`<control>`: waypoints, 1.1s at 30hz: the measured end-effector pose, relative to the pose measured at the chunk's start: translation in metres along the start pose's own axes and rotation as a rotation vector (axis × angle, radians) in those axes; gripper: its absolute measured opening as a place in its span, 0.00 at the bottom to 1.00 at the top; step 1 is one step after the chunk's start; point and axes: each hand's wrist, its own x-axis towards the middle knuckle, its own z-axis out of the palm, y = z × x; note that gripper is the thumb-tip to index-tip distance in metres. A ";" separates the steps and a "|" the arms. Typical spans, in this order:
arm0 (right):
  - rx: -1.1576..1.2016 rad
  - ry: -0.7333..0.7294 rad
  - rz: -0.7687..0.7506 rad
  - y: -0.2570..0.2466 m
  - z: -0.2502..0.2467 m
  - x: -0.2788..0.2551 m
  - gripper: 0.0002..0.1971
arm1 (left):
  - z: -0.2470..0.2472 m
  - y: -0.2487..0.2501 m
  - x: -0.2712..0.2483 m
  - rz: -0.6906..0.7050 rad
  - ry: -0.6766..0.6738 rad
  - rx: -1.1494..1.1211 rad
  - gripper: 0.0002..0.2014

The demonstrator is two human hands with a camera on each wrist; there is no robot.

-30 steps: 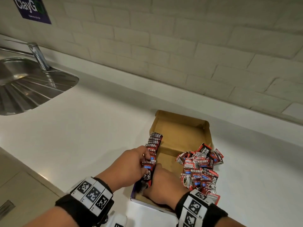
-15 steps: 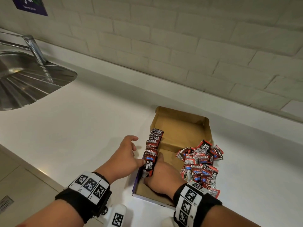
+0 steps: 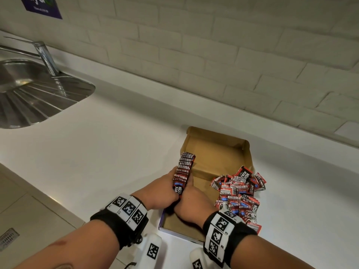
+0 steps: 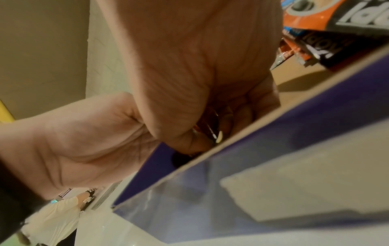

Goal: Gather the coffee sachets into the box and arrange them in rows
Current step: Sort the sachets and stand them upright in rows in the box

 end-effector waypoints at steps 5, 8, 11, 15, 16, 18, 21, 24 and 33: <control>0.033 -0.013 -0.059 0.007 -0.005 -0.004 0.56 | -0.001 -0.004 0.000 0.012 -0.009 -0.027 0.40; 0.039 -0.022 -0.047 0.009 -0.006 -0.003 0.56 | 0.001 -0.007 -0.001 0.029 -0.011 -0.027 0.41; 0.046 -0.025 -0.039 0.010 -0.007 -0.003 0.55 | 0.000 -0.008 -0.003 0.012 -0.019 -0.022 0.43; 0.050 -0.030 -0.044 0.011 -0.007 -0.004 0.54 | -0.001 -0.009 -0.005 -0.008 -0.030 -0.022 0.45; 0.052 -0.035 -0.045 0.012 -0.008 -0.004 0.55 | -0.001 -0.010 -0.006 -0.015 -0.031 -0.014 0.45; 0.056 -0.041 -0.038 0.011 -0.010 -0.005 0.55 | -0.001 -0.012 -0.006 -0.038 -0.040 -0.002 0.47; 0.042 -0.102 -0.015 0.005 -0.019 -0.009 0.50 | -0.002 -0.020 -0.003 -0.086 -0.062 0.013 0.53; -0.029 -0.224 0.030 -0.006 -0.043 -0.022 0.38 | -0.010 -0.026 -0.005 -0.132 -0.079 -0.038 0.58; 0.249 -0.079 -0.033 0.032 -0.150 -0.118 0.11 | -0.039 0.027 -0.044 0.004 0.273 0.063 0.25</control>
